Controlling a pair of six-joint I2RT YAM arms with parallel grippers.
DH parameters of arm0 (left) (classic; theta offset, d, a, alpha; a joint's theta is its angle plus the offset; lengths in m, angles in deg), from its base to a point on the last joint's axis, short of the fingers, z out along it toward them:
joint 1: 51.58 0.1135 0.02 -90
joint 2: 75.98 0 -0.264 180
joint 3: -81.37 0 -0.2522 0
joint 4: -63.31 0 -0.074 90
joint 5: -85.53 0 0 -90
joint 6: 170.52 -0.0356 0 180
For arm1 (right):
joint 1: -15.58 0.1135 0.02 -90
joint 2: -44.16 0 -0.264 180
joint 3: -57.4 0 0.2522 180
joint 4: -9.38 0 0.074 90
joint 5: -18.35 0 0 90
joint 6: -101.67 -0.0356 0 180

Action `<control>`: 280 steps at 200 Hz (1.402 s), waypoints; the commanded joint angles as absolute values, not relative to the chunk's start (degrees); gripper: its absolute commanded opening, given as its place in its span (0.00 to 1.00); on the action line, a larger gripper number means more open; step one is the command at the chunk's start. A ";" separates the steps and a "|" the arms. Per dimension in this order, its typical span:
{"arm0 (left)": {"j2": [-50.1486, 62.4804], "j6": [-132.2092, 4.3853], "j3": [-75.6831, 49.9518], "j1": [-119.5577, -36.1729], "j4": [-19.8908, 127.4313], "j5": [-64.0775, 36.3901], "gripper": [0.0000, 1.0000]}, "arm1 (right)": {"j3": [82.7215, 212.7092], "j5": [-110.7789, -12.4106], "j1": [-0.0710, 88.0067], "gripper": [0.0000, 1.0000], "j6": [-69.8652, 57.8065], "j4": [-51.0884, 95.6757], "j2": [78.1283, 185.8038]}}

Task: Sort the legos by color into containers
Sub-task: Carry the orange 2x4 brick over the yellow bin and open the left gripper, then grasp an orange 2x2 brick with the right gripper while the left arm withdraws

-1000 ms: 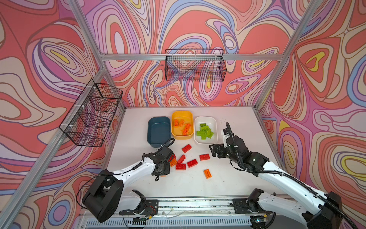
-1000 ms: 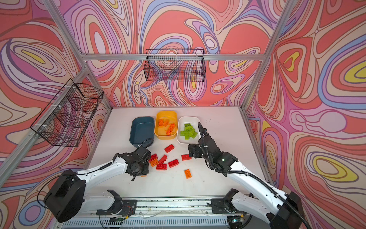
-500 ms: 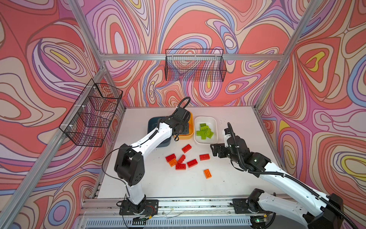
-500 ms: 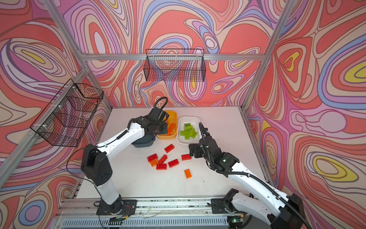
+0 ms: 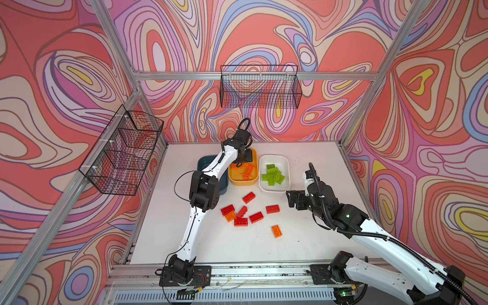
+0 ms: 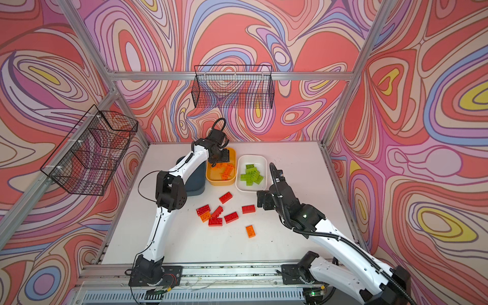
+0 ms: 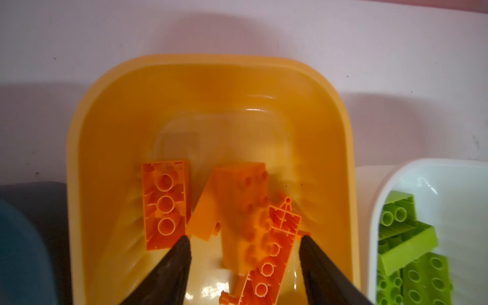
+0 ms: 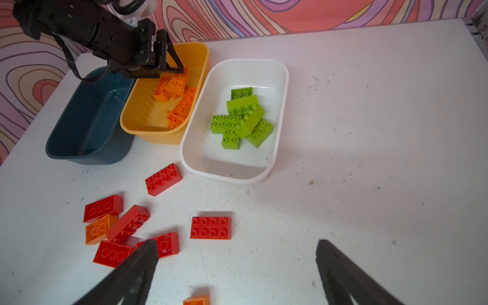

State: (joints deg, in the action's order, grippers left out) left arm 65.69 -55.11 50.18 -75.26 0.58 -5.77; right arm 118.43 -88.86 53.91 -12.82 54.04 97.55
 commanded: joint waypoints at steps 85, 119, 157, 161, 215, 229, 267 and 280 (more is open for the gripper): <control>15.98 -45.81 -8.46 -83.68 18.10 0.92 0.83 | 119.44 -84.76 53.91 0.98 -12.91 50.06 102.58; 0.45 -34.36 -28.69 -88.33 19.11 5.16 0.82 | 119.46 -81.25 53.91 0.98 -12.31 47.60 106.06; -17.09 -25.53 -43.03 -90.42 13.80 10.20 0.83 | 122.23 -71.36 54.12 0.98 -9.77 43.31 114.78; -19.26 -24.98 -44.04 -90.42 12.73 10.78 0.83 | 123.14 -70.23 54.35 0.97 -9.65 43.21 116.23; -44.26 -17.38 -54.47 -90.42 -0.49 13.28 0.86 | 135.06 -73.51 65.78 0.94 -9.26 44.07 131.50; -48.25 -15.90 -57.30 -90.42 -2.17 13.43 0.86 | 137.47 -73.88 67.95 0.94 -9.91 44.33 134.86; -55.26 -13.70 -61.31 -90.42 -3.53 13.13 0.87 | 144.33 -74.77 73.56 0.93 -10.69 45.88 144.27; -57.14 -13.06 -62.42 -90.42 -4.03 13.09 0.87 | 146.49 -75.07 74.94 0.92 -10.94 46.52 147.98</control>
